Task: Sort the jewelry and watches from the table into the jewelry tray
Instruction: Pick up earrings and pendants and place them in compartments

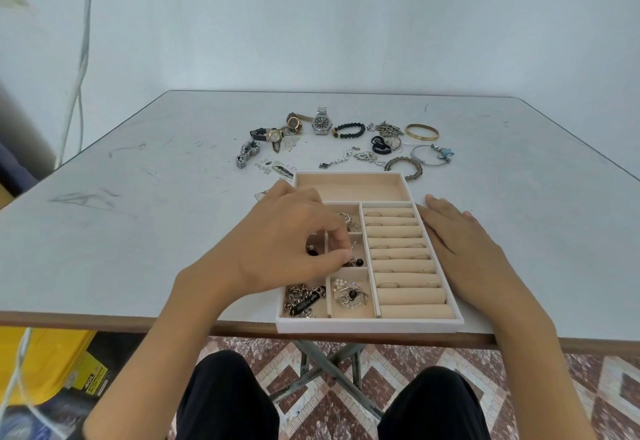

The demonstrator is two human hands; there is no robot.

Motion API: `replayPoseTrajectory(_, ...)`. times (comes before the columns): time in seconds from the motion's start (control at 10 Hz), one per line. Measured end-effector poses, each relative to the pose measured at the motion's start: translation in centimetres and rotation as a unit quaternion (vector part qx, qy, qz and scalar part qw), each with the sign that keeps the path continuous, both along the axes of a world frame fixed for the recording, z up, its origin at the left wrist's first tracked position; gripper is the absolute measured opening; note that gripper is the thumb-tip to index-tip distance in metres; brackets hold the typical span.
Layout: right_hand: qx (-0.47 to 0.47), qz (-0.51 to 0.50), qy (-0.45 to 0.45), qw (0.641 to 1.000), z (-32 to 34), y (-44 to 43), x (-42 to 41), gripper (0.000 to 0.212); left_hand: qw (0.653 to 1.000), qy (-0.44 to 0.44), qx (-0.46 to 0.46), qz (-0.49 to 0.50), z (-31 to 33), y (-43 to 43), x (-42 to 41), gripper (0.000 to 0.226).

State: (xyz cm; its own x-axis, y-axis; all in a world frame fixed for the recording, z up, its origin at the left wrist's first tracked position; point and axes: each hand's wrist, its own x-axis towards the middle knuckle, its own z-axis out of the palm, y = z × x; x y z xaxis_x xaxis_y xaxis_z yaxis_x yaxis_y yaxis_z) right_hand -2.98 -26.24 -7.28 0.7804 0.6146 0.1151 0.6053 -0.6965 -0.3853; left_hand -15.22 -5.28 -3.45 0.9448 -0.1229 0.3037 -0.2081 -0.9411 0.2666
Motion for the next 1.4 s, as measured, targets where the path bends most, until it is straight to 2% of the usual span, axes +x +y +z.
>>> replayPoseTrajectory(0.1,0.0,-0.001,-0.001,1.0,0.0,0.1,0.0,0.045,1.0,0.0,0.0,0.0,0.0,0.0,0.0,0.015)
replayPoseTrajectory(0.3,0.003,0.0,-0.003,1.0,-0.1,0.0,0.0,0.044,0.998,0.015,-0.062,-0.005,-0.1,0.1,0.3,0.009)
replayPoseTrajectory(0.6,0.008,-0.002,0.0,1.0,0.0,0.0,0.0,0.044,0.988,0.083,-0.129,-0.008,0.2,0.0,0.8,0.007)
replayPoseTrajectory(0.8,0.008,-0.002,-0.002,1.0,-0.1,0.0,-0.1,0.044,0.97,0.097,-0.221,-0.03,0.7,0.8,0.9,0.007)
replayPoseTrajectory(0.9,0.01,-0.001,-0.004,1.0,-0.1,0.0,0.0,0.044,0.966,0.06,-0.251,-0.013,1.2,2.0,1.9,0.007)
replayPoseTrajectory(1.0,0.011,-0.002,-0.009,1.0,-0.2,0.0,0.1,0.044,0.962,-0.003,-0.265,0.057,1.5,3.9,4.3,0.005)
replayPoseTrajectory(1.1,0.01,0.0,-0.009,1.0,-0.3,0.0,0.1,0.044,0.939,-0.041,-0.306,0.148,1.2,6.1,7.6,0.004)
replayPoseTrajectory(1.2,0.009,0.001,-0.007,1.0,-0.3,0.0,0.1,0.044,0.936,-0.019,-0.294,0.191,0.4,7.5,10.3,0.008)
replayPoseTrajectory(1.4,-0.004,0.007,-0.006,1.0,0.5,0.1,0.0,0.042,0.956,0.041,-0.223,0.187,-1.0,7.9,13.2,0.012)
